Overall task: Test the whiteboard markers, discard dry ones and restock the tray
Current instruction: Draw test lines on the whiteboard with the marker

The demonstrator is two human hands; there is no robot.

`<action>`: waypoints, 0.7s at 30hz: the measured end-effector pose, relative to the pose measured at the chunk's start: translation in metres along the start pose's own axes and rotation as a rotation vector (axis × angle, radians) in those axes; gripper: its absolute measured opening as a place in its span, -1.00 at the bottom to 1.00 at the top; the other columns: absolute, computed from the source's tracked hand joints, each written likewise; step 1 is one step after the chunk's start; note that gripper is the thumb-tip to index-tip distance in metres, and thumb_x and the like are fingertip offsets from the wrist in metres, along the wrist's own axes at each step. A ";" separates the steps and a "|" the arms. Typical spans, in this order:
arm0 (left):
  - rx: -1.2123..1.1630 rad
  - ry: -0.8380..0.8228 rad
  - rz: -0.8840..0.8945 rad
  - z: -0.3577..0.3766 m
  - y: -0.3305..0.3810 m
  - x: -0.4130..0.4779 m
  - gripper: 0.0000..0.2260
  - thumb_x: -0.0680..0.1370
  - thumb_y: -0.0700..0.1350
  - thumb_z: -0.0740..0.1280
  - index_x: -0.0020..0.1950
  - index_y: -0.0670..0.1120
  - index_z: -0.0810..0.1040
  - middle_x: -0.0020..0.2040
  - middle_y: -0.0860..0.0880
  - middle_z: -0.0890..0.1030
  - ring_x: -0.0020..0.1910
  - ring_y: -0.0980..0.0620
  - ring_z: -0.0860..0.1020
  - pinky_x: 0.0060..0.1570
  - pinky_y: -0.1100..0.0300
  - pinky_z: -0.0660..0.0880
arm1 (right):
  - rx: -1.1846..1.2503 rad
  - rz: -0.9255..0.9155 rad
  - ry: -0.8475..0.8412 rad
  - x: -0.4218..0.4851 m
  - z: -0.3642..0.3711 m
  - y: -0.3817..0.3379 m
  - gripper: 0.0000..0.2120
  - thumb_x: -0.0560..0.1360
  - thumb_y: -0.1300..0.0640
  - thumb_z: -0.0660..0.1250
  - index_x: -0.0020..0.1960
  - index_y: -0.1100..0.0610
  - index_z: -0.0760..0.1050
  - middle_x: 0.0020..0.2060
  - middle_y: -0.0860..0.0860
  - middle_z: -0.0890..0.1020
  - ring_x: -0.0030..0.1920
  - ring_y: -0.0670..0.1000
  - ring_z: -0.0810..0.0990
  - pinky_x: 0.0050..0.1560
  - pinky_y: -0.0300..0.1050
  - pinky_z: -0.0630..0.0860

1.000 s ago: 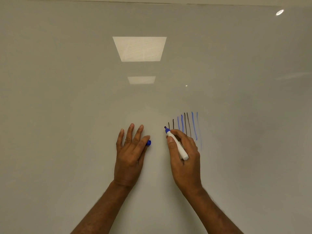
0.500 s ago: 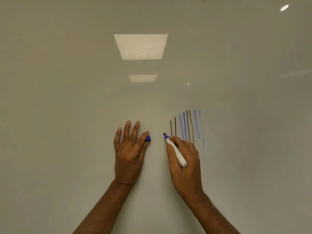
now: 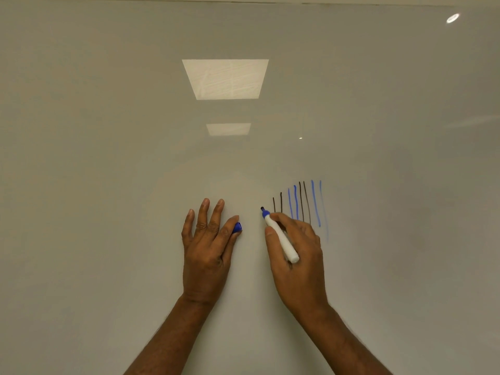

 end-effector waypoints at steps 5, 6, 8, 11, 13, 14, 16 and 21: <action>-0.002 0.003 0.003 0.000 0.000 0.000 -0.69 0.65 -0.04 0.34 0.35 -0.12 0.60 0.45 -0.18 0.49 0.53 -0.20 0.36 0.51 -0.26 0.24 | -0.047 -0.066 0.008 0.009 0.006 0.003 -0.63 0.51 -0.13 0.23 0.30 -0.12 0.41 0.06 -0.08 0.56 0.03 0.02 0.56 0.05 -0.18 0.46; -0.003 0.004 0.003 0.000 0.000 0.000 -0.69 0.65 -0.05 0.35 0.35 -0.12 0.59 0.45 -0.18 0.49 0.54 -0.20 0.36 0.51 -0.26 0.24 | -0.048 -0.081 0.012 0.005 0.006 0.005 -0.63 0.50 -0.12 0.24 0.30 -0.17 0.41 0.06 -0.08 0.54 0.02 0.04 0.56 0.03 -0.20 0.44; -0.007 0.003 0.001 -0.001 0.001 0.000 -0.69 0.64 -0.05 0.35 0.35 -0.12 0.59 0.45 -0.18 0.49 0.54 -0.19 0.35 0.52 -0.26 0.23 | -0.054 -0.091 0.019 -0.006 0.003 0.009 -0.61 0.48 -0.12 0.24 0.30 -0.19 0.40 0.04 -0.09 0.51 -0.02 0.02 0.54 -0.01 -0.22 0.42; -0.007 -0.003 0.001 0.000 0.000 0.000 -0.68 0.64 -0.05 0.34 0.37 -0.12 0.57 0.46 -0.18 0.48 0.55 -0.18 0.34 0.52 -0.25 0.23 | -0.087 -0.074 0.013 -0.026 0.000 0.019 -0.62 0.49 -0.19 0.22 0.28 -0.13 0.44 0.02 -0.07 0.51 -0.06 0.03 0.53 -0.07 -0.17 0.45; -0.011 -0.009 0.005 0.000 -0.001 -0.001 -0.66 0.64 -0.05 0.35 0.39 -0.10 0.54 0.47 -0.17 0.48 0.57 -0.16 0.32 0.53 -0.24 0.22 | -0.096 -0.058 0.010 -0.040 -0.002 0.024 -0.55 0.53 -0.34 0.11 0.27 -0.11 0.44 0.00 -0.04 0.50 -0.11 0.04 0.52 -0.10 -0.22 0.38; -0.013 -0.010 0.006 0.001 -0.002 -0.002 -0.66 0.63 -0.05 0.35 0.40 -0.09 0.54 0.47 -0.16 0.47 0.57 -0.15 0.31 0.53 -0.24 0.21 | -0.110 -0.057 0.012 -0.045 -0.003 0.025 -0.49 0.54 -0.38 0.04 0.26 -0.05 0.40 -0.01 -0.04 0.49 -0.15 0.04 0.51 -0.10 -0.27 0.34; -0.013 -0.009 0.006 0.001 -0.002 -0.003 -0.65 0.62 -0.06 0.37 0.40 -0.11 0.54 0.47 -0.16 0.47 0.58 -0.14 0.30 0.54 -0.23 0.20 | -0.156 -0.046 -0.001 -0.052 -0.006 0.023 -0.49 0.55 -0.40 0.00 0.23 -0.05 0.38 -0.04 -0.07 0.49 -0.19 0.03 0.51 -0.07 -0.35 0.30; -0.013 -0.008 0.008 0.000 -0.001 -0.001 -0.65 0.62 -0.07 0.37 0.39 -0.11 0.56 0.46 -0.15 0.49 0.56 -0.17 0.33 0.52 -0.26 0.23 | -0.025 0.185 -0.108 -0.059 -0.015 0.020 -0.33 0.45 -0.50 0.07 0.14 -0.01 0.61 -0.06 0.00 0.64 -0.15 0.04 0.60 -0.07 -0.06 0.61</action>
Point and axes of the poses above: each hand's wrist, its own x-axis towards the middle knuckle, its own z-axis out of the palm, y = z × x, the point moved 1 cm from there along x, towards the middle knuckle
